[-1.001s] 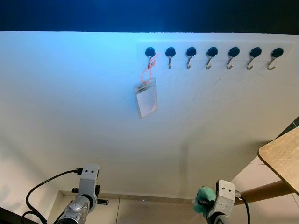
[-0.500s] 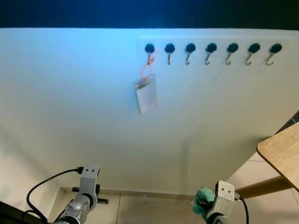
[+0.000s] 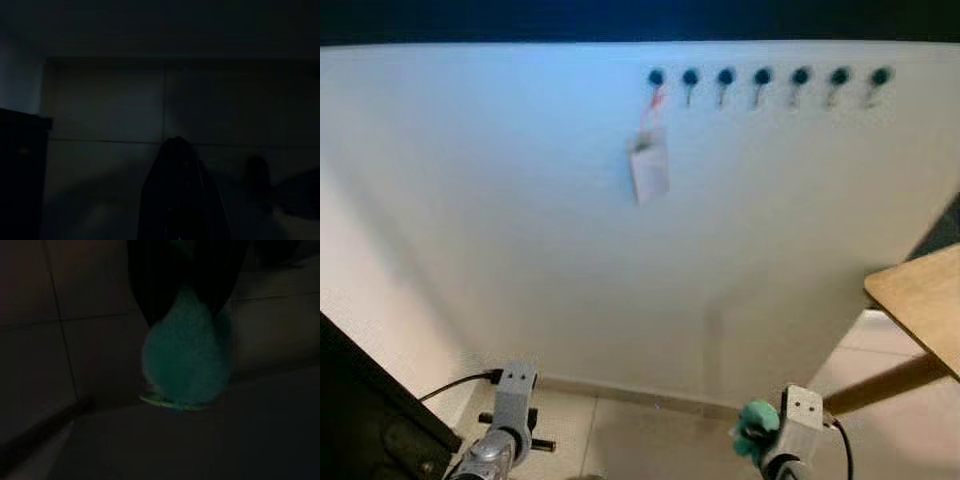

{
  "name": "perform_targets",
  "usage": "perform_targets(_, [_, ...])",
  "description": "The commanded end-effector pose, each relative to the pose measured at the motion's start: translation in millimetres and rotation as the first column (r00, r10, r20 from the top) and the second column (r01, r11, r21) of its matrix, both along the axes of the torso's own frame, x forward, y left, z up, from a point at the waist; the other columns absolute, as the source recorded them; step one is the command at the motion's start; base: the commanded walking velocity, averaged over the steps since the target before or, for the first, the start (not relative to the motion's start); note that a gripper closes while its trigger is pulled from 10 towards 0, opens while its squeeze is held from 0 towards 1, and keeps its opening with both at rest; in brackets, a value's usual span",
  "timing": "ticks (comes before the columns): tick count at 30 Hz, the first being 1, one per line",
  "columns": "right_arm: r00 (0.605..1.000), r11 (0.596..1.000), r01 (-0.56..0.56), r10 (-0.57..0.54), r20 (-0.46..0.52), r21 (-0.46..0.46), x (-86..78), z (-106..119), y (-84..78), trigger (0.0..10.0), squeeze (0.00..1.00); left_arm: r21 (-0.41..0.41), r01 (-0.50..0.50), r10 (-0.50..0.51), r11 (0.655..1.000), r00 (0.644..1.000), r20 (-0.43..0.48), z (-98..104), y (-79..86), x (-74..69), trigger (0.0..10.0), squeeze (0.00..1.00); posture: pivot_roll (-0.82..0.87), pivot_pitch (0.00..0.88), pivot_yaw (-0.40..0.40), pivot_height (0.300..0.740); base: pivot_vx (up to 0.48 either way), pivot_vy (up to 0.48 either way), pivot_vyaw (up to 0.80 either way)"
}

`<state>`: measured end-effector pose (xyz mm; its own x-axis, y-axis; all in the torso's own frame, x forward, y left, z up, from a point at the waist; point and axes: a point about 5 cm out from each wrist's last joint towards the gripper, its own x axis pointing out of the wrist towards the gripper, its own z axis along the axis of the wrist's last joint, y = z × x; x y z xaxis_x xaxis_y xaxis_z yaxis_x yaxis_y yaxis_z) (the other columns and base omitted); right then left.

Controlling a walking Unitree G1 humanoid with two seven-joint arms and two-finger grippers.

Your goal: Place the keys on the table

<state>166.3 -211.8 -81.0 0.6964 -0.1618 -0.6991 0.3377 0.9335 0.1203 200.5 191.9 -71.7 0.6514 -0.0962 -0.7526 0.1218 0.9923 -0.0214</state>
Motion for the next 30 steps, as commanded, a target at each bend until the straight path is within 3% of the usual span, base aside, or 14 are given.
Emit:
perform_targets(1, [1.000, 1.000, 0.005, -0.004, -0.009, 0.012, -2.2, -1.9, 3.5, 10.0, 0.00, 0.008, 0.029, -0.030, 1.000, 0.999, 0.020, 3.6, -2.2, 6.7, 10.0, 0.00, 0.02, 0.008, 0.024, 0.740, -0.341, 0.000, 0.00])
perform_targets(10, [1.000, 1.000, 0.014, -0.014, -0.014, 0.018, -4.7, -3.2, 4.8, 10.0, 0.00, 0.026, 0.149, -0.149, 0.988, 0.989, 0.007, 4.6, -7.5, 9.0, 10.0, 0.00, 0.02, 0.012, 0.030, 0.740, -0.054, 0.000, 0.00])
perform_targets(14, [1.000, 1.000, 0.018, -0.018, -0.019, 0.020, -6.8, -4.1, 4.8, 10.0, 0.00, 0.046, 0.194, -0.195, 0.980, 0.981, 0.014, 6.1, -9.5, 11.5, 10.0, 0.00, 0.02, 0.012, 0.030, 0.740, 0.000, -0.480, 0.00])
perform_targets(30, [1.000, 1.000, 0.009, -0.009, -0.024, 0.023, -7.1, -4.5, 5.7, 10.0, 0.00, 0.062, 0.140, -0.142, 0.988, 0.989, 0.037, 7.1, -4.1, 11.9, 10.0, 0.00, 0.02, 0.017, 0.031, 0.740, 0.000, -0.060, 0.00])
